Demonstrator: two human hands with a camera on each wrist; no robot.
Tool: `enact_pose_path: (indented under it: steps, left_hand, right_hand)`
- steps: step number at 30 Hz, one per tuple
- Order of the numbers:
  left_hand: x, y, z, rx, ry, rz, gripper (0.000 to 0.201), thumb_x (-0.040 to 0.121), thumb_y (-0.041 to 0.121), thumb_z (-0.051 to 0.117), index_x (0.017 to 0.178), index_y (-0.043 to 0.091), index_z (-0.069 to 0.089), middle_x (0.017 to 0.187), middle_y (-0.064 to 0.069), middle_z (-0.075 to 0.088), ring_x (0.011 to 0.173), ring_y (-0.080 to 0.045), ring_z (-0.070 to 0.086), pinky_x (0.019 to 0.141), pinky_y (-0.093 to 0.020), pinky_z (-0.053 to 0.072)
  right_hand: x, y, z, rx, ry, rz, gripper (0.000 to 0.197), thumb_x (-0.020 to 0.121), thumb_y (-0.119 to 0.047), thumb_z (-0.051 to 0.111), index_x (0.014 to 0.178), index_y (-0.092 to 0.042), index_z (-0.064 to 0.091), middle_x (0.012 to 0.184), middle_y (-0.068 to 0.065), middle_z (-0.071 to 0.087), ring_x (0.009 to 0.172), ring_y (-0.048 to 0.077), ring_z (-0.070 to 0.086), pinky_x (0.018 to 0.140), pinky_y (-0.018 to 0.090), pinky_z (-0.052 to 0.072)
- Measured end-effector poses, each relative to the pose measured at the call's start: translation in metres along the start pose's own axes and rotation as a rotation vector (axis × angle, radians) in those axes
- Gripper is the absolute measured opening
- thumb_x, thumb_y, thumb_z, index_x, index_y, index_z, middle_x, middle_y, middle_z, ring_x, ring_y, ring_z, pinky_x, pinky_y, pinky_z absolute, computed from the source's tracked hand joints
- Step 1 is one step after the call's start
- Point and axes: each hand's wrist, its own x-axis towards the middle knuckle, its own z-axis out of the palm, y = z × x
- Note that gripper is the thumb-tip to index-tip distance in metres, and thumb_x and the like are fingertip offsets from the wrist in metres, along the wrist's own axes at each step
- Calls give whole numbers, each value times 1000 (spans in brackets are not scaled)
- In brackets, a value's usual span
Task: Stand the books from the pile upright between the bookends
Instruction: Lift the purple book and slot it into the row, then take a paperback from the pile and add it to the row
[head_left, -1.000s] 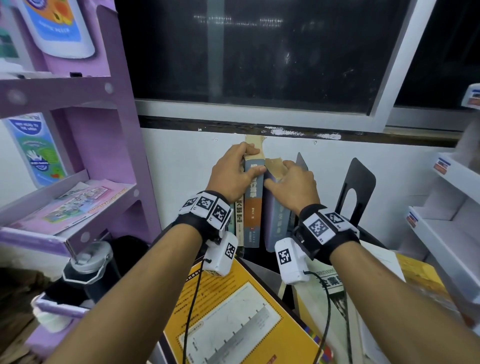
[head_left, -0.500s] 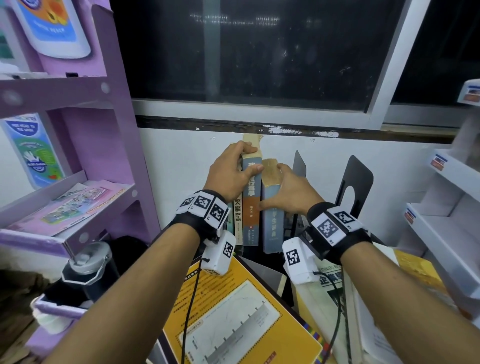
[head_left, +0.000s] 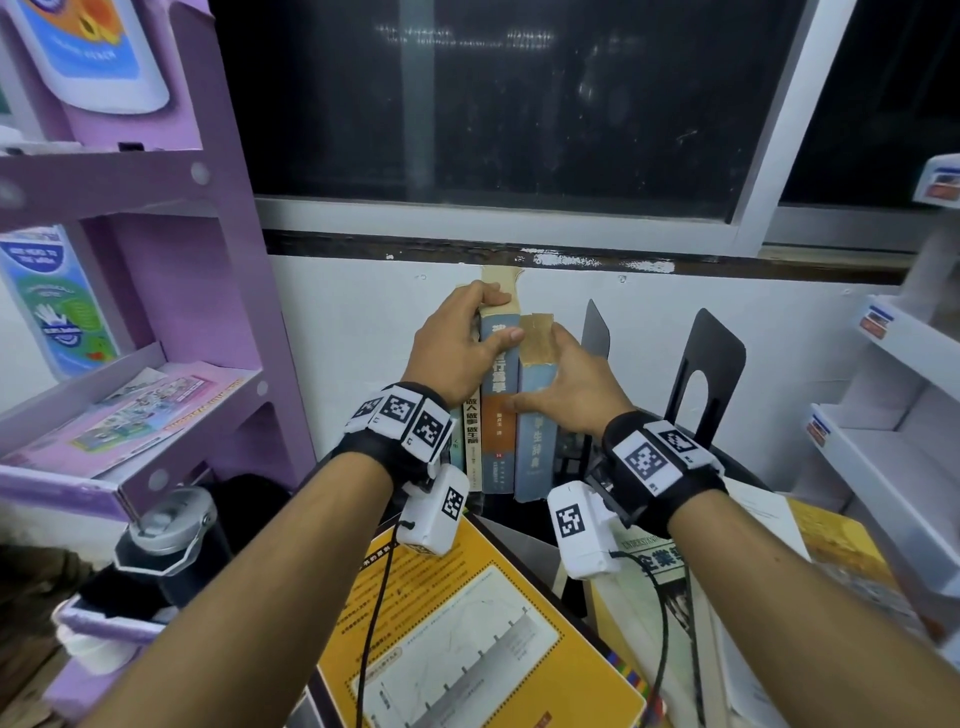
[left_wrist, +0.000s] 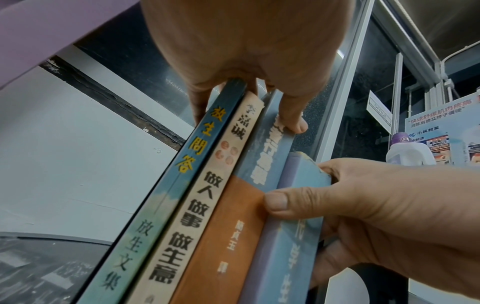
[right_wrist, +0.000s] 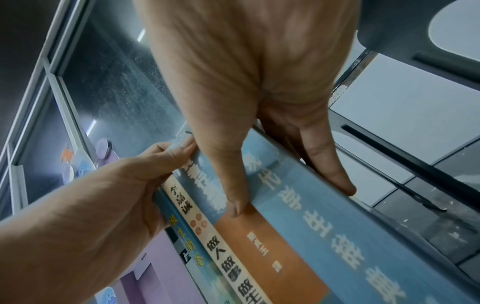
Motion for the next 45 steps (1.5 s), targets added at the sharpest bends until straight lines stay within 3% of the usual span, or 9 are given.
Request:
enact_pose_path:
  steps: [14, 19, 21, 26, 30, 34, 38, 41, 45]
  left_hand:
    - [0, -1, -1, -8, -6, 2, 35, 87, 33, 66, 118, 19, 55, 130, 7, 54, 113, -9, 53, 90, -23, 41]
    - [0, -1, -1, -8, -10, 2, 35, 87, 33, 66, 118, 20, 55, 131, 8, 54, 112, -9, 54, 91, -26, 43]
    - [-1, -1, -1, -3, -20, 0, 36, 87, 34, 65, 119, 21, 55, 132, 8, 53, 112, -10, 55, 93, -28, 45]
    - [-2, 0, -3, -23, -57, -27, 37, 87, 32, 65, 121, 22, 53, 132, 8, 52, 111, -13, 57, 95, -38, 48]
    - [-2, 4, -6, -51, -86, -56, 35, 89, 26, 63, 122, 20, 53, 130, 4, 53, 112, -17, 57, 96, -43, 47]
    - [-9, 15, -9, 24, -70, -72, 33, 88, 33, 60, 120, 25, 54, 124, 4, 57, 110, -18, 57, 94, -44, 48]
    - [-20, 34, -14, 172, 15, -21, 28, 89, 27, 60, 116, 21, 59, 119, 2, 61, 114, -18, 50, 99, -39, 39]
    - [-29, 49, -16, 187, 57, 30, 25, 88, 23, 61, 113, 19, 62, 116, 2, 63, 113, -17, 52, 101, -38, 38]
    - [-41, 67, -12, 162, 20, 57, 24, 87, 17, 60, 111, 19, 62, 117, 0, 61, 112, -18, 51, 99, -35, 38]
  right_hand:
    - [10, 2, 2, -3, -5, 4, 93, 61, -35, 90, 137, -21, 38, 113, -2, 60, 102, 15, 56, 80, 23, 42]
    - [6, -1, -6, -60, -56, 41, 101, 67, -38, 86, 147, -17, 27, 137, 6, 51, 124, 21, 47, 84, 20, 34]
    - [7, -1, -8, -72, -73, 54, 103, 66, -41, 86, 147, -18, 26, 139, 5, 49, 122, 20, 48, 84, 20, 35]
    - [9, -6, -12, -37, -141, 109, 101, 67, -44, 84, 146, -28, 23, 124, -2, 53, 100, 17, 56, 62, 28, 52]
    - [3, -8, -18, -46, -191, 115, 101, 67, -44, 83, 146, -28, 22, 126, 2, 58, 106, 23, 61, 82, 39, 55]
    - [-8, -11, -30, -94, -211, 92, 92, 76, -34, 79, 147, -26, 23, 132, 4, 56, 107, 20, 57, 82, 28, 47]
    - [-26, -16, -43, -164, -238, 87, 95, 79, -36, 76, 152, -26, 15, 147, 10, 43, 131, 25, 45, 99, 30, 38]
    - [-42, -19, -59, -210, -263, 83, 93, 81, -39, 74, 152, -24, 16, 154, 9, 35, 136, 24, 40, 104, 30, 34]
    - [-64, -16, -83, -266, -294, 105, 82, 84, -43, 70, 150, -23, 26, 150, 5, 39, 132, 21, 44, 102, 28, 37]
